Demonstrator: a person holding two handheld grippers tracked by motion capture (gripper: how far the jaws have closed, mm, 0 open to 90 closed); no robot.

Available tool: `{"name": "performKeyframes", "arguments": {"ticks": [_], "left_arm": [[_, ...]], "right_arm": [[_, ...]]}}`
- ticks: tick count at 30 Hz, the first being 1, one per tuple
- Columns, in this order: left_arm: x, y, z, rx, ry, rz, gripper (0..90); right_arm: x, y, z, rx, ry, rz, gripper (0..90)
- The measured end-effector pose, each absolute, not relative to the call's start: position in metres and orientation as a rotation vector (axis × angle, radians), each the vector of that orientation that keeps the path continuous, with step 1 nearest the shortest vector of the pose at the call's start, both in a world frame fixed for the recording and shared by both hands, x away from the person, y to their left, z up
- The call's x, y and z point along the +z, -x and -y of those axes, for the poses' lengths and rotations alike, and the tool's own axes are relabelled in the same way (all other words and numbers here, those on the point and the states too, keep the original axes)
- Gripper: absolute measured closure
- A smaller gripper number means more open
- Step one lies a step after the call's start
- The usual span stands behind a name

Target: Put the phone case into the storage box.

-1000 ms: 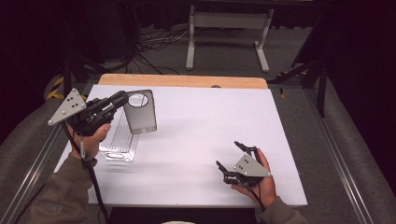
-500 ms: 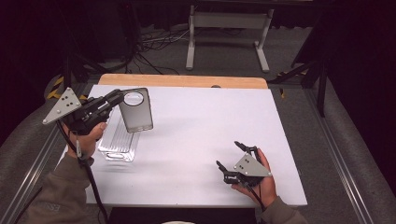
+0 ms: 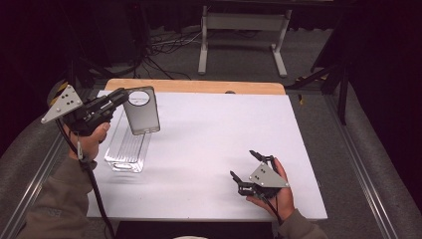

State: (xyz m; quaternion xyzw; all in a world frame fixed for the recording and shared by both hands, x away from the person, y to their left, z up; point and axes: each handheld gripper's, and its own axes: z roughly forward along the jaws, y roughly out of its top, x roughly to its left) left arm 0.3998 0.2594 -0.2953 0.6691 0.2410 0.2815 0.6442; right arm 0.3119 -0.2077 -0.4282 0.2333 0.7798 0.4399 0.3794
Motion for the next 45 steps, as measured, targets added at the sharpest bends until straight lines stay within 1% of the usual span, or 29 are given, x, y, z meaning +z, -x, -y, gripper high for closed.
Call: {"name": "performKeyframes", "arguments": {"ticks": [2,5,16,26,39,45], "left_arm": [[-0.295,-0.404,-0.260,0.639,-1.531,-0.560,80.5],[-0.296,-0.413,-0.264,0.602,-1.522,-0.575,80.5],[-0.295,-0.434,-0.271,0.666,-1.564,-0.606,80.5],[-0.292,-0.456,-0.276,0.689,-1.592,-0.635,80.5],[-0.302,-0.485,-0.280,0.707,-1.613,-0.693,80.5],[-0.305,-0.493,-0.283,0.723,-1.620,-0.706,80.5]], "right_arm": [[-0.428,-0.312,0.208,1.124,-0.597,-1.991,15.1],[-0.428,-0.313,0.208,1.125,-0.599,-1.988,15.1],[-0.428,-0.315,0.209,1.138,-0.615,-1.997,15.7],[-0.430,-0.317,0.208,1.135,-0.625,-2.013,16.9],[-0.430,-0.319,0.209,1.149,-0.650,-2.027,16.9],[-0.430,-0.318,0.208,1.142,-0.645,-2.024,16.9]]}}
